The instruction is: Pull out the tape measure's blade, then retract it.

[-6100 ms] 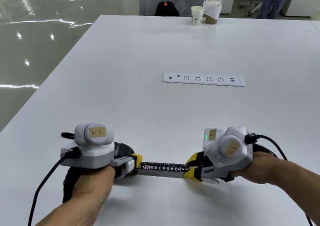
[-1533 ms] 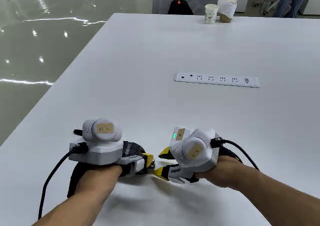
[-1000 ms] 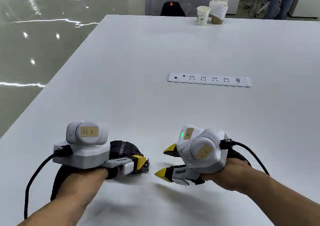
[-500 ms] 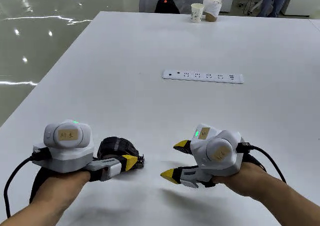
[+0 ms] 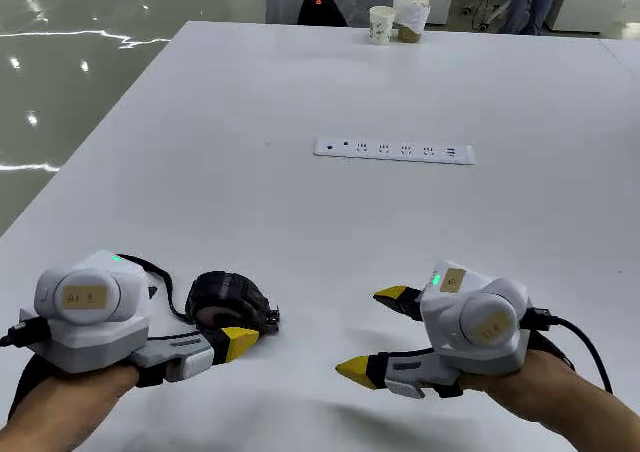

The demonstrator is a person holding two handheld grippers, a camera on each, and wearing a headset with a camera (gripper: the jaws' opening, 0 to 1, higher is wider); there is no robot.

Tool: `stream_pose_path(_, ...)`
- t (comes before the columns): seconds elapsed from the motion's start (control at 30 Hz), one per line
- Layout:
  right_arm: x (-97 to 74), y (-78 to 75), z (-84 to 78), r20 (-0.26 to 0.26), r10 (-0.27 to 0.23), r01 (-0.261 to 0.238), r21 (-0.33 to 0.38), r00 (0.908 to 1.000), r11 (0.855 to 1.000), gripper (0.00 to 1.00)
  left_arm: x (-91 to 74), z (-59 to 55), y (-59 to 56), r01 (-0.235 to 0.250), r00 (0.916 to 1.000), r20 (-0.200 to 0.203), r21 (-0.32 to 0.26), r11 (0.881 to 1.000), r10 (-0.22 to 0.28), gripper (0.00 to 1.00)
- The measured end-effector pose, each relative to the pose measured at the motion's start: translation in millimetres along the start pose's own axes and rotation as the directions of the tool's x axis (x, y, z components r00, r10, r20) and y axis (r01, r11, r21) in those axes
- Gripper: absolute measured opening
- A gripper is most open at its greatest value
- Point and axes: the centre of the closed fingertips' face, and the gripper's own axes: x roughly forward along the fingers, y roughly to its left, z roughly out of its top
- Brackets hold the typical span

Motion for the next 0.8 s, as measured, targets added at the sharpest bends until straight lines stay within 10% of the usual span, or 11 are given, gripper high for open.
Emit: stream_pose_path(0.8,-56.4,6.3,-30.5,0.065,-0.092,0.087,0.080,0.9936,0.993,0.77,-21.5,3.7,-20.1,0.136,0.9853,0.091,0.097,0.986,-0.145,0.96)
